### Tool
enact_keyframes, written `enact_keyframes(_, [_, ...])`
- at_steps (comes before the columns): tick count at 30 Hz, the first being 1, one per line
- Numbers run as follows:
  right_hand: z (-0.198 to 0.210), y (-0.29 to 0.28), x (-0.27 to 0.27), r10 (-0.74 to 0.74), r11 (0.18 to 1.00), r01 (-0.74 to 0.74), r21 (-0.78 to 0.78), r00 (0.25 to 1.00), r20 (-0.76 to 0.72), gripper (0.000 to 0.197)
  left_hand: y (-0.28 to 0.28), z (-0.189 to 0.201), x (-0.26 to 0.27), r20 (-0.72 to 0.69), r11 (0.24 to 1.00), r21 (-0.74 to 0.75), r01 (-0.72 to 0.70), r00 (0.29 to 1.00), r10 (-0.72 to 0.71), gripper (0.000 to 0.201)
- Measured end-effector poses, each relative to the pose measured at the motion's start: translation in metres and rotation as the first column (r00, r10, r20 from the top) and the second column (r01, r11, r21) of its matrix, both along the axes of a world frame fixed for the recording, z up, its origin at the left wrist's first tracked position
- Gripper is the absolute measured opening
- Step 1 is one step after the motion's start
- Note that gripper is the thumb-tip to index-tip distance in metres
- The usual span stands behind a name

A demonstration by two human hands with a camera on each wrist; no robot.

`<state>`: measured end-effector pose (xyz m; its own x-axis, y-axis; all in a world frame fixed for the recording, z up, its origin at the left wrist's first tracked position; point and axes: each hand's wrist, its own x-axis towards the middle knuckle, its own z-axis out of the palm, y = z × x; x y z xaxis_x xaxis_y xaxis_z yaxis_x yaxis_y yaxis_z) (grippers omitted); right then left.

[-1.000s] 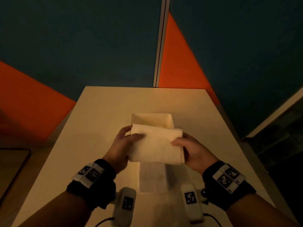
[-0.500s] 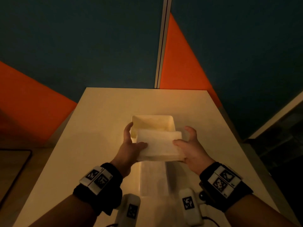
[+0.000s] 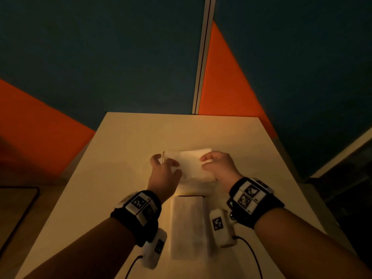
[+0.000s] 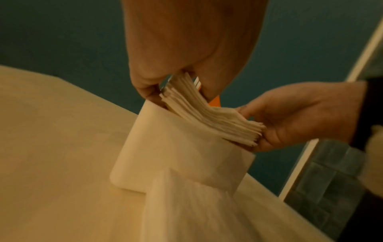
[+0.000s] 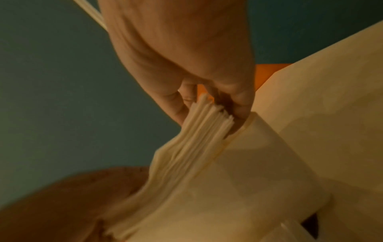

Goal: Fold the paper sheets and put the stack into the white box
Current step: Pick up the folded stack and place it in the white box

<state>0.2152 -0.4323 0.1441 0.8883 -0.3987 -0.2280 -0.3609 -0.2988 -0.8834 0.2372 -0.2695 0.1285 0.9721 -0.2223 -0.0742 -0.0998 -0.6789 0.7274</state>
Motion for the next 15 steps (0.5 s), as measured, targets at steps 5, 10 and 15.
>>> enact_keyframes(5, [-0.011,0.008,0.017,0.035,0.956,-0.069,-0.284,0.992,-0.120,0.022,-0.004,-0.003,-0.004,0.061,0.940,0.330,0.083,0.992,-0.109,0.033])
enact_keyframes(10, [-0.022,0.013,0.021,0.081,0.876,-0.177,-0.449,0.971,-0.223,0.021,-0.006,-0.009,0.003,0.078,0.854,0.492,0.166,0.969,-0.233,0.040])
enact_keyframes(15, [-0.030,0.015,0.031,0.112,0.822,-0.293,-0.488,0.924,-0.366,0.026,-0.007,-0.017,0.006,0.091,0.777,0.600,0.187,0.950,-0.299,0.042])
